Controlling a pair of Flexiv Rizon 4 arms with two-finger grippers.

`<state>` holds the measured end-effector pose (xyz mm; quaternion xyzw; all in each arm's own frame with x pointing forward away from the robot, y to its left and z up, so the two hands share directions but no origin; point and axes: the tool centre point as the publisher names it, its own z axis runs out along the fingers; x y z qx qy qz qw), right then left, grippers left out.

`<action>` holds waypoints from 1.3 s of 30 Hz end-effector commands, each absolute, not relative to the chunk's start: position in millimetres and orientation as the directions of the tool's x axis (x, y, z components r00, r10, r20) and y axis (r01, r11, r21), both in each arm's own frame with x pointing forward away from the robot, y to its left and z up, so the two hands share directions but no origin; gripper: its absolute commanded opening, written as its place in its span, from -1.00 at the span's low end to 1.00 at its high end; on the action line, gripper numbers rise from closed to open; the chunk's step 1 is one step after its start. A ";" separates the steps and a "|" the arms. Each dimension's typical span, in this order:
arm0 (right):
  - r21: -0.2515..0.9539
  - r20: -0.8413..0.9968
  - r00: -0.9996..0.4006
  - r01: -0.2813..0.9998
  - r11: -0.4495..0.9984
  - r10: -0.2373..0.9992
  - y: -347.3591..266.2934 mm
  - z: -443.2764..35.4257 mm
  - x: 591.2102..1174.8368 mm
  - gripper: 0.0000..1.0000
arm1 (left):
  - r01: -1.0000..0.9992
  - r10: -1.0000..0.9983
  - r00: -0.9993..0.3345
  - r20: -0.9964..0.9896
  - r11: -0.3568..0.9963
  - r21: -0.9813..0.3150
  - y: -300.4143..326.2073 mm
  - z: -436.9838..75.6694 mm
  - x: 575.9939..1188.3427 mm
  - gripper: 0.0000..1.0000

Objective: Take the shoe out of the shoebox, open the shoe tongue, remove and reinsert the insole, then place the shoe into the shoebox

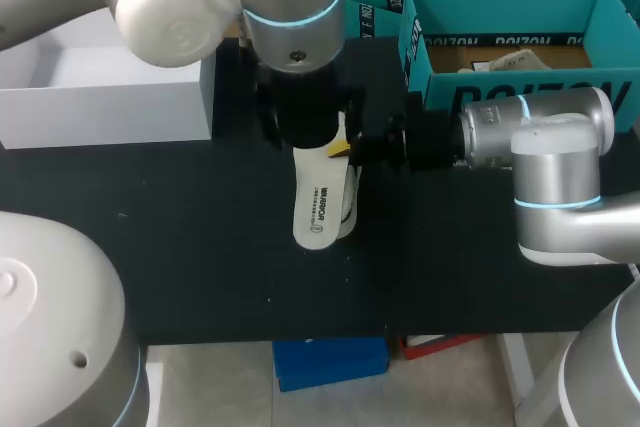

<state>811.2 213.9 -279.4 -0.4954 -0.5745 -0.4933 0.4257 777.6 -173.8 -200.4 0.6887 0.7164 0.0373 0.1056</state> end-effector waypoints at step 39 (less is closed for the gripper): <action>0.145 0.978 -0.146 0.989 0.019 0.151 215.8 -280.1 811.1 -1.00 | 0.995 0.525 0.009 -0.851 -0.087 -0.043 -101.2 -214.9 745.4 1.00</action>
